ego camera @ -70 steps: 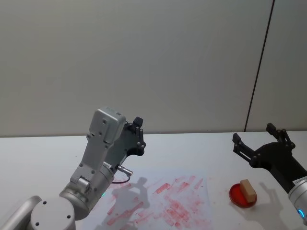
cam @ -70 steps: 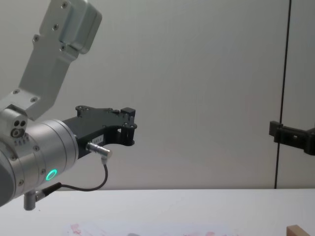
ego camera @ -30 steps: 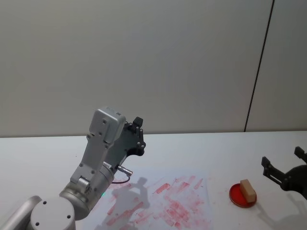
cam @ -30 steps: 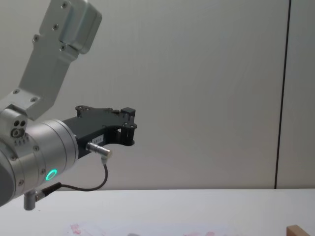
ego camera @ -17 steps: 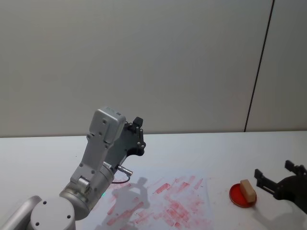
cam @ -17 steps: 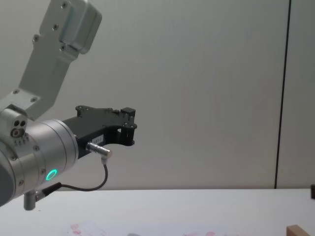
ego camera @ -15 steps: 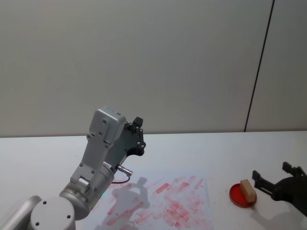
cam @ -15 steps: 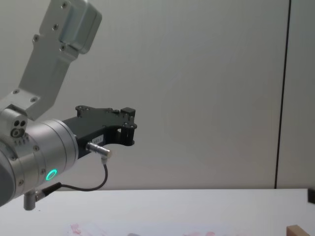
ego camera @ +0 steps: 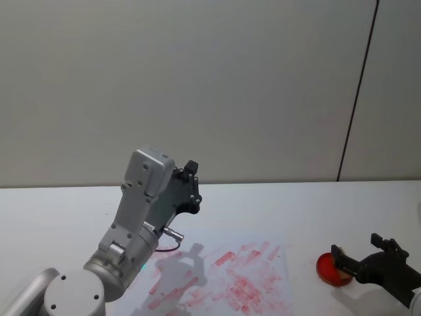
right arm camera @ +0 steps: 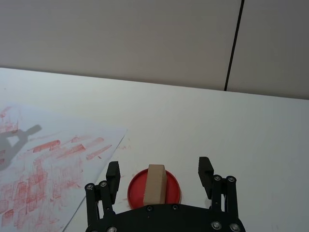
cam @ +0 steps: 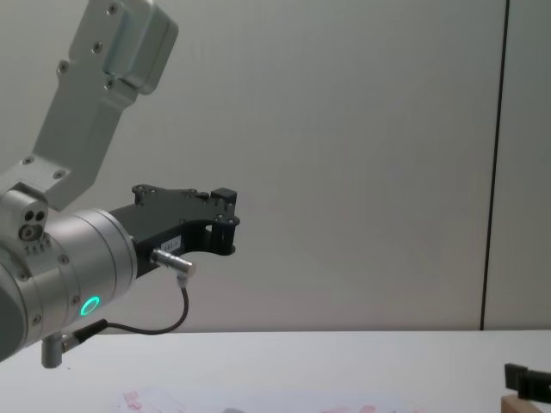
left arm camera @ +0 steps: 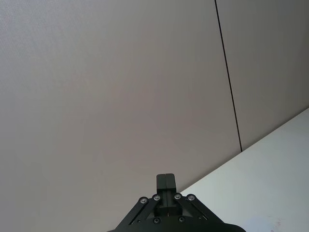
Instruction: Use the one hand to pick up the stamp and affix it onto the A4 paper.
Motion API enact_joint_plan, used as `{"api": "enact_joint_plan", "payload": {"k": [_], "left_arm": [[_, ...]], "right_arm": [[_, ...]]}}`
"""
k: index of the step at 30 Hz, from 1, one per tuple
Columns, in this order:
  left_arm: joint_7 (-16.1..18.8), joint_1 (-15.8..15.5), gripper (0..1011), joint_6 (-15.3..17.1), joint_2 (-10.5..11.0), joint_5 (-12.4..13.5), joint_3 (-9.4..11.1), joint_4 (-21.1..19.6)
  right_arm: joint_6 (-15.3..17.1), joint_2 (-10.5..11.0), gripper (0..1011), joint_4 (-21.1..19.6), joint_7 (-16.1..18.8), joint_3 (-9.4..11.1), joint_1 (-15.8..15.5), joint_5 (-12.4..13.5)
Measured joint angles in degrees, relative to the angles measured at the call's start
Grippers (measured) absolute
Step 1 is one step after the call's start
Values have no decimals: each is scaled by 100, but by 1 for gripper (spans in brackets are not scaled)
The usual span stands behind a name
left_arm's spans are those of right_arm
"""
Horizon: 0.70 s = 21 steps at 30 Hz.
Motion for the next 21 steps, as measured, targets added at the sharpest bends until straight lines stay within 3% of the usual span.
{"api": "enact_joint_plan", "payload": {"k": [8, 21], "left_arm": [[0, 0, 0, 0, 0, 0, 0, 0], [0, 0, 0, 0, 0, 0, 0, 0]], "right_arm": [[14, -127, 1001, 178, -108, -100, 86, -247], [10, -264, 1001, 391, -202, -209, 107, -396]]}}
